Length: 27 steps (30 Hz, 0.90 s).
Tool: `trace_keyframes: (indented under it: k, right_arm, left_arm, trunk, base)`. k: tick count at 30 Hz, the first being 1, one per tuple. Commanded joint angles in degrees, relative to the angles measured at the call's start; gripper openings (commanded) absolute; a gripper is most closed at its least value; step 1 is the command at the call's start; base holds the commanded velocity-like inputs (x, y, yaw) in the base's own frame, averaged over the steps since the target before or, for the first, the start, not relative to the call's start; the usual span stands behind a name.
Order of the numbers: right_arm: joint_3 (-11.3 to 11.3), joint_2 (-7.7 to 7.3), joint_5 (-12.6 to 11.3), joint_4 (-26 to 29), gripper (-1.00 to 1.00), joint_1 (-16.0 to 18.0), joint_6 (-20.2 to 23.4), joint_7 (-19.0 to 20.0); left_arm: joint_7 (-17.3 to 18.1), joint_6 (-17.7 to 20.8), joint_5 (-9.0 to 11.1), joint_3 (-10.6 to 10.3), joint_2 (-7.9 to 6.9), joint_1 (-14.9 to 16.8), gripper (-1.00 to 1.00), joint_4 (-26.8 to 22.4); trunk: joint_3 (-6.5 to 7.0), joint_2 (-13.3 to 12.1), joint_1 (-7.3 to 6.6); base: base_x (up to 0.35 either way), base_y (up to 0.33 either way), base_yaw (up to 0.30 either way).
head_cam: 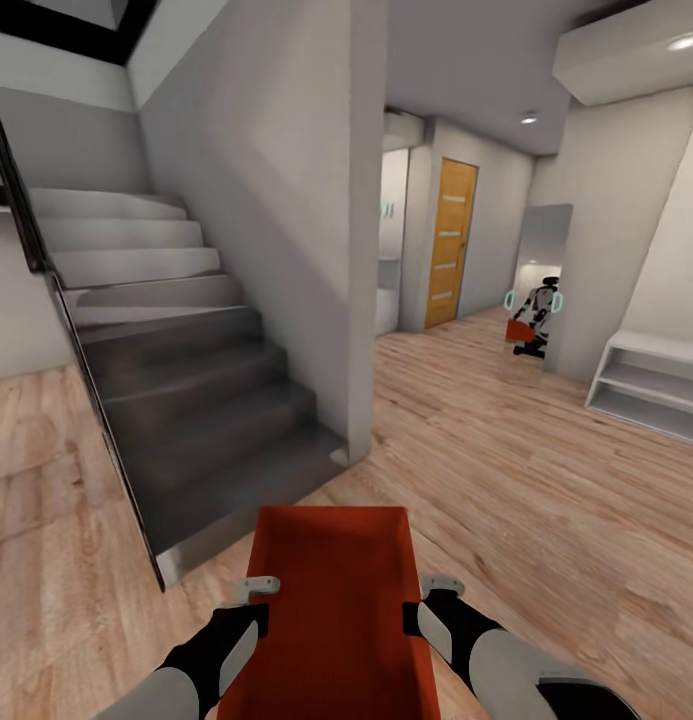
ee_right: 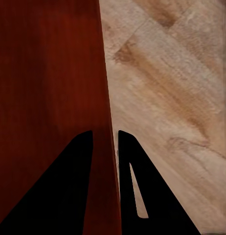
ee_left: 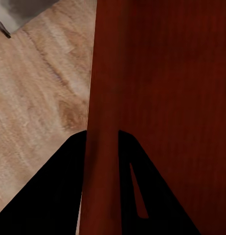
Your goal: Move the two storage containers from the living room to the garage. In the garage, place one container on the floor and stack the other container on top of it (either order is fine).
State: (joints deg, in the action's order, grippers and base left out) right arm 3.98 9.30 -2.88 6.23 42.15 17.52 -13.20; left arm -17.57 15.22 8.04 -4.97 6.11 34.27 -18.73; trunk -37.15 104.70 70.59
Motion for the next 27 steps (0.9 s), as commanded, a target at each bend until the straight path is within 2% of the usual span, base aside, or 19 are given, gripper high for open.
trace_keyframes:
  k: [1, 15, 20, 27]
  right_arm:
    - [-2.3, -0.47, -0.6, 0.3, -1.0, 0.1, 0.1, -0.2]
    - [-2.2, -0.57, -0.6, 0.3, -1.0, -0.2, -0.9, -0.2]
    - [-0.4, -0.59, -0.6, 0.3, -1.0, -0.2, -0.9, -0.2]
    - [-0.2, -0.59, -0.6, 0.3, -1.0, -0.2, -1.0, -0.2]
  left_arm:
    - [4.2, 2.8, 2.3, -0.8, -0.14, 0.0, -1.0, 0.0]
    - [4.2, 2.8, 2.3, -0.8, -0.14, 0.0, -1.0, 0.0]
    - [4.2, 2.8, 2.3, -0.8, -0.14, 0.0, -1.0, 0.0]
    - [4.2, 2.8, 2.3, -0.8, -0.14, 0.0, -1.0, 0.0]
  trunk:
    - [-0.13, 0.0, -0.01]
    - [-0.7, 0.0, -0.01]
    - [-0.6, 0.0, -0.01]
    - [-0.25, 0.0, -0.01]
  base:
    - [0.0, 0.0, -0.201]
    - [0.0, 0.0, -0.238]
    - [0.0, 0.0, -0.287]
    - [0.0, 0.0, -0.273]
